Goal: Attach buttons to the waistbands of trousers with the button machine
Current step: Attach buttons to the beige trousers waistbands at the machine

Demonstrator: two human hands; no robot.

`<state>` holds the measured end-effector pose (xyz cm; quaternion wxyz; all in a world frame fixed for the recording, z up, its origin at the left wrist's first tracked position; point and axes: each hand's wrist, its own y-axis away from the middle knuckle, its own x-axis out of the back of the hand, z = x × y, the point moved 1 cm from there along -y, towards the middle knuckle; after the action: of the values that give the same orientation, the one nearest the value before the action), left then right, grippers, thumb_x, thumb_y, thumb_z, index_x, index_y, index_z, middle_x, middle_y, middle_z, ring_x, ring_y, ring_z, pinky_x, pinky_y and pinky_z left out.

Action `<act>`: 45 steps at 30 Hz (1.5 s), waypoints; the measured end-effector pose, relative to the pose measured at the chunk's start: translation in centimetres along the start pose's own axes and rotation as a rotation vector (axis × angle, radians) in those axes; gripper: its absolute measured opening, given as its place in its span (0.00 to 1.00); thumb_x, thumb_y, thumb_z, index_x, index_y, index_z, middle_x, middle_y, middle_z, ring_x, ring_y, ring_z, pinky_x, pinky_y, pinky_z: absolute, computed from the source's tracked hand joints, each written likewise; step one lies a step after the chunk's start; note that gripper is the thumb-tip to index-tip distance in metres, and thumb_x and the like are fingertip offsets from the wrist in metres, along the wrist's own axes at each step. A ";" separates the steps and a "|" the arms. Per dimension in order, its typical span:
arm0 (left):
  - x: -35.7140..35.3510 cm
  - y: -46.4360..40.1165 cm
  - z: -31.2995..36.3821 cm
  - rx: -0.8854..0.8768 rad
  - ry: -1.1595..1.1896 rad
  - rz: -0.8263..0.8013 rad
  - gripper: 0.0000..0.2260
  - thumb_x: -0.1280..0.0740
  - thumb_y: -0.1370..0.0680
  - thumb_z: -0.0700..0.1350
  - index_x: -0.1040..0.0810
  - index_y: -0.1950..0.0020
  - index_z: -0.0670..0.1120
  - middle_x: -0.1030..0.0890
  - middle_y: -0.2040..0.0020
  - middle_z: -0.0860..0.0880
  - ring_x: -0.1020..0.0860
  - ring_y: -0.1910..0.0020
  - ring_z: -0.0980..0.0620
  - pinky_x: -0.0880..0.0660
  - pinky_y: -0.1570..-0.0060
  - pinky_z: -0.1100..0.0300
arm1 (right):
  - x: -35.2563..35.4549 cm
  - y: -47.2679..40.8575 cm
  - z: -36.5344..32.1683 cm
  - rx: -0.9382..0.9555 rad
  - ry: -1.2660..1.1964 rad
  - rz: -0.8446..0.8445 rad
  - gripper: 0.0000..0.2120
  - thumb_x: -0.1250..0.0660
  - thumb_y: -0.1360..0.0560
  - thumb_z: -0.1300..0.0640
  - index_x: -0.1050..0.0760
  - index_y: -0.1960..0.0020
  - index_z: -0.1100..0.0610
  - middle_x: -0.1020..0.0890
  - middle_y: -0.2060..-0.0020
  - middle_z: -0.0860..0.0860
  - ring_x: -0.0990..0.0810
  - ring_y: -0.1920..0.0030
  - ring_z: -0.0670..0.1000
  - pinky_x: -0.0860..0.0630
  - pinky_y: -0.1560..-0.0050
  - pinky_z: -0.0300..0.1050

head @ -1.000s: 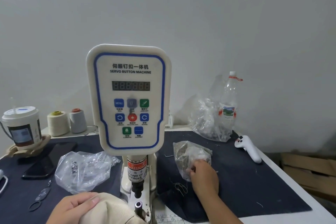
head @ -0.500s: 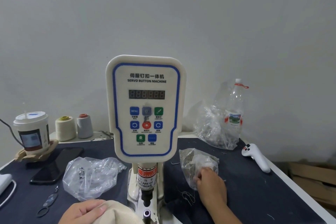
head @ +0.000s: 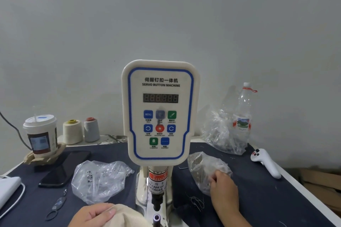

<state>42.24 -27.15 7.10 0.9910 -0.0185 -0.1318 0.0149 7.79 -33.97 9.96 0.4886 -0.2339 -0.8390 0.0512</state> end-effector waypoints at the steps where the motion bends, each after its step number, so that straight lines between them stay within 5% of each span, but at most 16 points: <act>1: 0.0 -0.1 0.1 0.001 -0.011 0.002 0.12 0.28 0.26 0.34 0.12 0.62 0.50 0.13 0.58 0.49 0.17 0.56 0.61 0.28 0.54 0.77 | 0.2 0.1 -0.1 -0.007 -0.009 0.003 0.09 0.39 0.21 0.57 0.30 0.60 0.51 0.22 0.60 0.46 0.27 0.61 0.47 0.36 0.61 0.41; 10: -0.2 -0.1 0.4 -0.021 -0.040 0.039 0.11 0.28 0.25 0.35 0.12 0.62 0.48 0.13 0.59 0.50 0.19 0.59 0.62 0.29 0.56 0.77 | 2.3 2.7 -1.1 -0.013 -0.395 0.086 0.07 0.28 0.27 0.60 0.23 0.63 0.54 0.20 0.70 0.45 0.23 0.67 0.42 0.34 0.69 0.32; 17: -0.4 0.0 0.4 -0.018 -0.045 0.063 0.12 0.29 0.25 0.34 0.12 0.61 0.49 0.13 0.56 0.50 0.18 0.51 0.52 0.28 0.46 0.63 | 2.9 7.6 -3.8 -0.306 -1.100 -0.256 0.03 0.29 0.30 0.71 0.20 0.60 0.66 0.16 0.70 0.58 0.19 0.75 0.47 0.30 0.76 0.33; 25: -0.6 0.3 0.3 -0.027 -0.085 0.063 0.10 0.29 0.24 0.38 0.12 0.60 0.49 0.14 0.58 0.48 0.18 0.54 0.51 0.27 0.45 0.56 | 3.1 10.8 -6.3 -0.260 -1.074 -0.380 0.03 0.30 0.28 0.71 0.21 0.58 0.64 0.15 0.69 0.55 0.19 0.73 0.45 0.29 0.75 0.32; 35: -0.5 0.4 0.4 -0.021 -0.112 0.085 0.12 0.29 0.25 0.39 0.13 0.62 0.54 0.14 0.60 0.52 0.19 0.61 0.64 0.28 0.54 0.67 | 3.6 12.1 -8.9 -0.223 -1.081 -0.452 0.02 0.31 0.28 0.71 0.21 0.57 0.67 0.16 0.70 0.55 0.22 0.77 0.45 0.30 0.75 0.32; 45: -0.2 0.2 -0.1 -0.024 -0.131 0.032 0.10 0.29 0.24 0.40 0.12 0.59 0.54 0.14 0.59 0.50 0.18 0.57 0.60 0.28 0.48 0.63 | 4.1 12.0 -9.7 -0.319 -1.110 -0.566 0.05 0.33 0.26 0.69 0.21 0.57 0.61 0.14 0.66 0.53 0.26 0.77 0.46 0.34 0.76 0.35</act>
<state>42.04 -26.98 6.98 0.9796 -0.0315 -0.1961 0.0303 18.35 -22.89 14.48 -0.0647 -0.0118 -0.9936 -0.0919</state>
